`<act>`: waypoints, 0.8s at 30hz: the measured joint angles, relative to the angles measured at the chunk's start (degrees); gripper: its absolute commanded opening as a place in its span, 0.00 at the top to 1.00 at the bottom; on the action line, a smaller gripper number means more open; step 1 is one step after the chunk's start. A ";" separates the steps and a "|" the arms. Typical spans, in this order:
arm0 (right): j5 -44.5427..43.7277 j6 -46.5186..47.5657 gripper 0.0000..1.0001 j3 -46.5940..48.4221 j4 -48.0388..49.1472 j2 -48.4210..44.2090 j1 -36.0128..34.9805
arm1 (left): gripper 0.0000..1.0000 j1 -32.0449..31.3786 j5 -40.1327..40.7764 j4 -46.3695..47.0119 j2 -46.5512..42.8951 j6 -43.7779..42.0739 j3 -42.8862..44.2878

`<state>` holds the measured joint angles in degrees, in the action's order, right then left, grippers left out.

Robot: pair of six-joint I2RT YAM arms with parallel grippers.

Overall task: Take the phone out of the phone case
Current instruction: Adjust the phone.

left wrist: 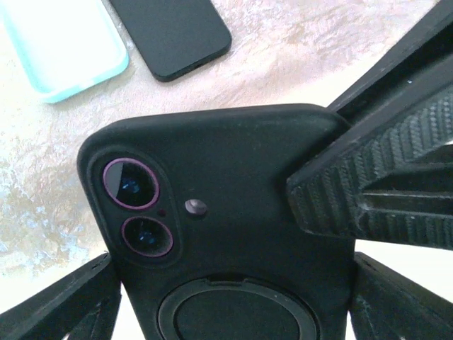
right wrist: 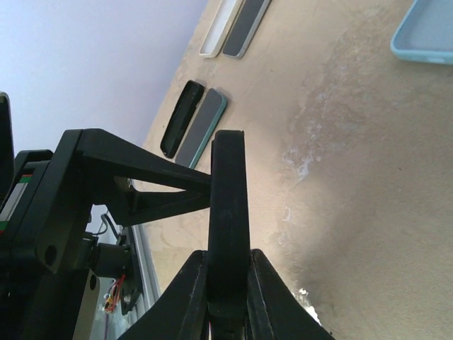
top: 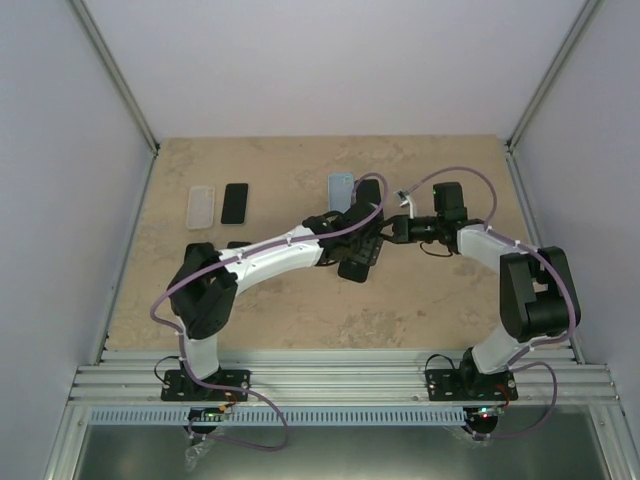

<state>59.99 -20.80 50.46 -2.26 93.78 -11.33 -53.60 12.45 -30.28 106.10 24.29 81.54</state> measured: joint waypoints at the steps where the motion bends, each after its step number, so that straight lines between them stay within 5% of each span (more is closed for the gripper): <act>1: 0.04 0.00 0.99 0.17 -0.07 -0.20 0.07 | 0.02 0.07 0.00 0.00 -0.22 -0.17 0.09; 9: -2.95 -4.22 1.00 1.73 -0.33 -2.27 4.09 | 0.01 0.52 0.90 -0.98 -6.12 -3.69 0.70; 24: -9.99 -28.52 1.00 7.58 0.07 -4.98 8.59 | 0.00 -3.10 7.28 -4.07 -11.26 -32.33 6.01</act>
<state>50.00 -49.32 58.04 -2.20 88.79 -2.74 -56.71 19.73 -34.35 94.85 -8.03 87.55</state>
